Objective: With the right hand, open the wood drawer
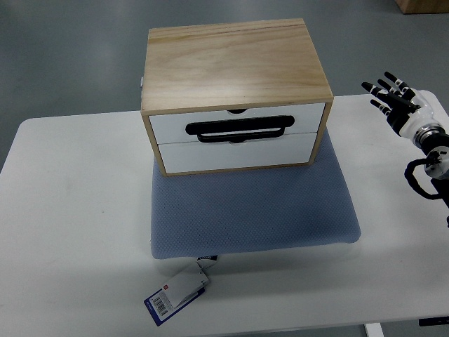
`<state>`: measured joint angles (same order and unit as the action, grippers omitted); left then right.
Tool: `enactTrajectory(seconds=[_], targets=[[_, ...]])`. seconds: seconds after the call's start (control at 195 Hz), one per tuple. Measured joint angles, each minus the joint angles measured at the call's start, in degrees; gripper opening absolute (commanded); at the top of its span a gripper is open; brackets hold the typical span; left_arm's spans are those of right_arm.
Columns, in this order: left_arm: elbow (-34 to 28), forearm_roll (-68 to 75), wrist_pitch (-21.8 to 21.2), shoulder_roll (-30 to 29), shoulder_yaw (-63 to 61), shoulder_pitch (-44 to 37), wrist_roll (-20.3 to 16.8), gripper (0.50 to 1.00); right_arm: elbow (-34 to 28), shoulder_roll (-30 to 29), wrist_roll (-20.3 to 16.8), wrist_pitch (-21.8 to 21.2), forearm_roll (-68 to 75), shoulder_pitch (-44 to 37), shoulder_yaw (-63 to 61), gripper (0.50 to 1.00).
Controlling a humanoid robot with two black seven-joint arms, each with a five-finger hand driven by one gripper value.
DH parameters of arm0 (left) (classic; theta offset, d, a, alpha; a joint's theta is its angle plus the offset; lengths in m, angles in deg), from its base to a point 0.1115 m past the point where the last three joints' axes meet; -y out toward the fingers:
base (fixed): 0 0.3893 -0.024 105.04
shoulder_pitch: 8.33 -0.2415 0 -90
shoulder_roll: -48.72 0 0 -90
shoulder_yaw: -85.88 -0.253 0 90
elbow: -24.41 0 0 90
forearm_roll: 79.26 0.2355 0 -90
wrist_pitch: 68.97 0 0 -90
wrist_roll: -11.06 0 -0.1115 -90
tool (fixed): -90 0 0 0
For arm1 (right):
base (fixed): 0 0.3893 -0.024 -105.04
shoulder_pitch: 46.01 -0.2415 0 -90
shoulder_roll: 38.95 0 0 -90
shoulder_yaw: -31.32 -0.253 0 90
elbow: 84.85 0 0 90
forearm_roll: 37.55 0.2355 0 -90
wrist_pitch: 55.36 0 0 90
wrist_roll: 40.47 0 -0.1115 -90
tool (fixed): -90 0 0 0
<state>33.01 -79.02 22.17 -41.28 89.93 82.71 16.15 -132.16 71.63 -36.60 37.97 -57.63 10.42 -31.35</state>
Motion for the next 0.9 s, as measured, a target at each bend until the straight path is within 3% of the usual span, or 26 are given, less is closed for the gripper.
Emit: enactTrajectory(seconds=[0.899], targets=[[0.0,-0.1,0.0,0.0,0.2,-0.3,0.0,1.0,0.0,0.2,0.0,0.0,0.0,0.2,0.0,0.932]])
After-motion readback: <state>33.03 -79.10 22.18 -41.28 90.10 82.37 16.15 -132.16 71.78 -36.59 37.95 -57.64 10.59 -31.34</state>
